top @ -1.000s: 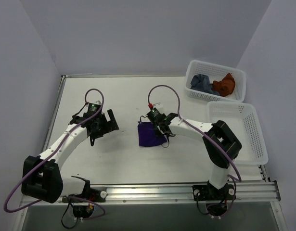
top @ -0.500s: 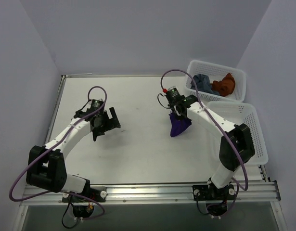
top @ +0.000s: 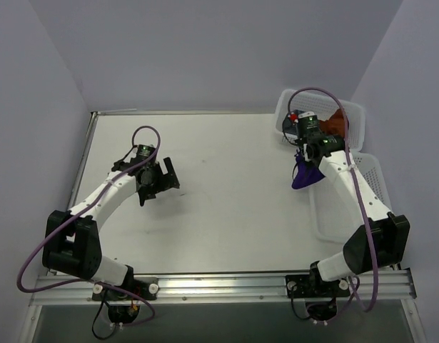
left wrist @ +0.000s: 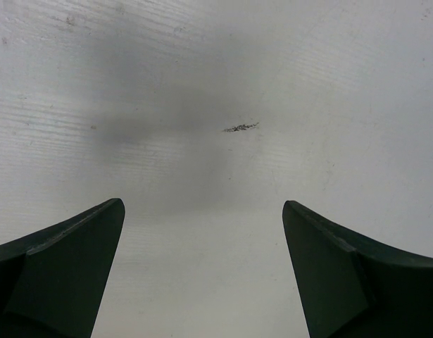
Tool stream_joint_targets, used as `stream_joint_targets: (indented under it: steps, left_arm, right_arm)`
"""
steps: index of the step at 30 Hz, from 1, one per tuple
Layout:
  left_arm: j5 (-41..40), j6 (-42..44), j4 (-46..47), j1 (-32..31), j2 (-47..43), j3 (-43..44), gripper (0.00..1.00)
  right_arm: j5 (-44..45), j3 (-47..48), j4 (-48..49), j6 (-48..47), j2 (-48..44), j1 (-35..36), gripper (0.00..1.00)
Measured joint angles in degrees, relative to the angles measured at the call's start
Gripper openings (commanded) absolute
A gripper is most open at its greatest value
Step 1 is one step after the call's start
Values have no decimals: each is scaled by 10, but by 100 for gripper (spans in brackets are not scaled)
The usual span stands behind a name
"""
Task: Fold and stack the towels
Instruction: Place the towel in the bin.
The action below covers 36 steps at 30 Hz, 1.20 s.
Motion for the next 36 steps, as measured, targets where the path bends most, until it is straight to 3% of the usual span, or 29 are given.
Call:
stream_joint_targets:
  steps: [10, 33, 36]
  left_arm:
    - [-7, 10, -2, 0, 8, 21, 94]
    - [-25, 39, 22, 0, 82, 86, 94]
    - [-22, 40, 26, 0, 82, 86, 94]
  right_arm:
    - [-50, -74, 55, -62, 4, -129, 0]
    - [-140, -112, 159, -114, 140, -236, 1]
    - [-134, -112, 166, -110, 149, -248, 25]
